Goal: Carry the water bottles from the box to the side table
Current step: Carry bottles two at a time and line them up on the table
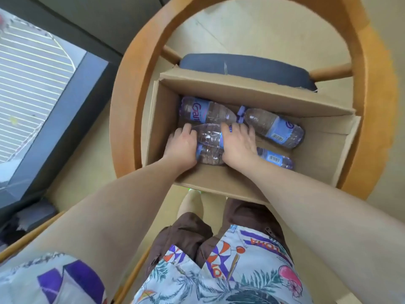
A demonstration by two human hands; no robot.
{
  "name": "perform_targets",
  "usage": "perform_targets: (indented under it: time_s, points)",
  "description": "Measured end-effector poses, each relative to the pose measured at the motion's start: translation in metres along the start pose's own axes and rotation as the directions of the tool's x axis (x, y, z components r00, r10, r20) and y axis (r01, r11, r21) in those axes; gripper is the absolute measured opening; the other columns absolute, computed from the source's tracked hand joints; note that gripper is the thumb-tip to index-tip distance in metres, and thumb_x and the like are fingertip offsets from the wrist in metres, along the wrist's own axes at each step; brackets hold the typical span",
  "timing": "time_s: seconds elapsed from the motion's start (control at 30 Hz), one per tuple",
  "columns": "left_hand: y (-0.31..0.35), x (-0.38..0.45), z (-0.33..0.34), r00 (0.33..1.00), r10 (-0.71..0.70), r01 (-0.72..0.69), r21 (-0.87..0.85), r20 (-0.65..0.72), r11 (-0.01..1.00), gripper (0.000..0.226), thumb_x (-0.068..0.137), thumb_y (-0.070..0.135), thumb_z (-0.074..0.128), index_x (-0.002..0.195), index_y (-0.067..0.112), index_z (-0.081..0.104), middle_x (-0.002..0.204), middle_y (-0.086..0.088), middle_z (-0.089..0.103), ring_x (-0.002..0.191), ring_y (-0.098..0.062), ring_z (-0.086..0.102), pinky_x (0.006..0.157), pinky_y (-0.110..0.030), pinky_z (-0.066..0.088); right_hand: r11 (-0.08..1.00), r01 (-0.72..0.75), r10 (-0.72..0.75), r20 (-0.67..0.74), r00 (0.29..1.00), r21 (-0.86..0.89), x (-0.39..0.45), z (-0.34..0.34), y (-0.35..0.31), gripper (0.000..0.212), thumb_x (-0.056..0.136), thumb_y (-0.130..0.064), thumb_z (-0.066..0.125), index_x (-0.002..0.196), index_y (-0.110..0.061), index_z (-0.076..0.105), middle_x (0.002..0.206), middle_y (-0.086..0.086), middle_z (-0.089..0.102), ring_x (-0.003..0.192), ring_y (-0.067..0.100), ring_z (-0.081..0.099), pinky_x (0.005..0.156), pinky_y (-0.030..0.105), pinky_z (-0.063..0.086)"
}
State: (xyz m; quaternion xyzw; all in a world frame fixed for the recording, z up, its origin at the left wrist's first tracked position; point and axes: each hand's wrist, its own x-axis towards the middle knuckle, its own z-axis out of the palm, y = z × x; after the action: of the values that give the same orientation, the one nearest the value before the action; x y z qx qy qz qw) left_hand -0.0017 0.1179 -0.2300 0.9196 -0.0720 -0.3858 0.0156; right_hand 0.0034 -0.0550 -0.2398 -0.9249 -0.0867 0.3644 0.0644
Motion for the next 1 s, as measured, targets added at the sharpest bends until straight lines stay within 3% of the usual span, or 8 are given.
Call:
perform_targets:
  time_s: [0.27, 0.43, 0.53, 0.6, 0.67, 0.73, 0.83, 1.0]
  points:
    - [-0.008, 0.016, 0.013, 1.000, 0.025, -0.027, -0.138, -0.018, 0.990, 0.044, 0.075, 0.007, 0.072, 0.108, 0.006, 0.043, 0.120, -0.016, 0.040, 0.090, -0.036, 0.053, 0.076, -0.047, 0.046, 0.993, -0.045, 0.039, -0.054, 0.998, -0.109, 0.023, 0.019, -0.006, 0.089, 0.064, -0.025, 0.084, 0.138, -0.017, 0.037, 0.122, 0.015, 0.057, 0.110, 0.034, 0.054, 0.095, 0.052, 0.037]
    - [-0.008, 0.016, 0.018, 0.998, 0.040, -0.046, -0.153, -0.042, 0.987, 0.042, 0.075, 0.005, 0.070, 0.106, 0.007, 0.041, 0.119, -0.016, 0.039, 0.083, -0.036, 0.053, 0.067, -0.041, 0.040, 0.996, -0.062, 0.057, -0.082, 0.995, -0.058, 0.023, 0.021, -0.001, 0.086, 0.061, -0.022, 0.082, 0.135, -0.017, 0.038, 0.112, 0.014, 0.060, 0.106, 0.034, 0.055, 0.090, 0.049, 0.039]
    - [-0.005, 0.017, 0.018, 0.997, 0.071, -0.073, -0.084, -0.024, 0.994, 0.049, 0.075, 0.011, 0.070, 0.116, 0.008, 0.042, 0.120, -0.015, 0.043, 0.092, -0.037, 0.056, 0.072, -0.042, 0.041, 0.993, -0.112, 0.107, -0.091, 0.990, -0.049, 0.012, 0.019, 0.010, 0.081, 0.061, -0.023, 0.080, 0.132, -0.014, 0.042, 0.107, 0.013, 0.062, 0.100, 0.033, 0.057, 0.083, 0.046, 0.041]
    - [0.001, 0.018, 0.018, 0.997, 0.069, -0.068, -0.029, 0.043, 0.997, 0.061, 0.075, 0.016, 0.070, 0.129, 0.010, 0.043, 0.123, -0.013, 0.047, 0.107, -0.036, 0.054, 0.092, -0.046, 0.044, 0.986, -0.161, 0.157, -0.097, 0.983, -0.035, 0.002, 0.020, 0.020, 0.077, 0.061, -0.027, 0.082, 0.127, -0.014, 0.045, 0.107, 0.012, 0.063, 0.098, 0.032, 0.058, 0.080, 0.044, 0.042]
    - [0.006, 0.021, 0.020, 0.993, 0.077, -0.077, 0.003, 0.094, 0.997, 0.060, 0.075, 0.018, 0.068, 0.129, 0.011, 0.043, 0.124, -0.011, 0.050, 0.120, -0.033, 0.049, 0.111, -0.053, 0.033, 0.979, -0.204, 0.205, -0.112, 0.972, 0.024, -0.005, 0.021, 0.033, 0.073, 0.062, -0.026, 0.080, 0.125, -0.014, 0.045, 0.107, 0.011, 0.062, 0.099, 0.032, 0.058, 0.079, 0.043, 0.041]
    - [0.011, 0.024, 0.024, 0.979, 0.142, -0.151, 0.053, 0.147, 0.987, 0.060, 0.075, 0.016, 0.063, 0.131, 0.012, 0.041, 0.127, -0.010, 0.053, 0.126, -0.031, 0.044, 0.117, -0.058, 0.022, 0.973, -0.218, 0.227, -0.124, 0.966, 0.081, -0.009, 0.021, 0.046, 0.072, 0.063, -0.023, 0.077, 0.127, -0.016, 0.044, 0.109, 0.009, 0.061, 0.101, 0.032, 0.058, 0.080, 0.043, 0.041]
    - [0.023, 0.032, 0.028, 0.947, 0.202, -0.235, 0.109, 0.250, 0.966, 0.062, 0.077, 0.020, 0.061, 0.136, 0.017, 0.040, 0.133, -0.009, 0.052, 0.129, -0.032, 0.043, 0.114, -0.065, 0.019, 0.970, -0.212, 0.228, -0.147, 0.962, 0.118, -0.007, 0.022, 0.058, 0.075, 0.061, -0.022, 0.076, 0.129, -0.017, 0.045, 0.113, 0.009, 0.061, 0.104, 0.033, 0.058, 0.085, 0.044, 0.042]
    - [0.036, 0.046, 0.018, 0.921, 0.140, -0.228, 0.212, 0.365, 0.950, 0.062, 0.078, 0.014, 0.065, 0.137, 0.016, 0.045, 0.133, -0.012, 0.045, 0.127, -0.032, 0.040, 0.098, -0.061, 0.040, 0.978, -0.179, 0.193, -0.138, 0.971, 0.109, -0.003, 0.022, 0.059, 0.079, 0.059, -0.019, 0.077, 0.131, -0.019, 0.045, 0.113, 0.005, 0.063, 0.104, 0.031, 0.057, 0.087, 0.045, 0.042]
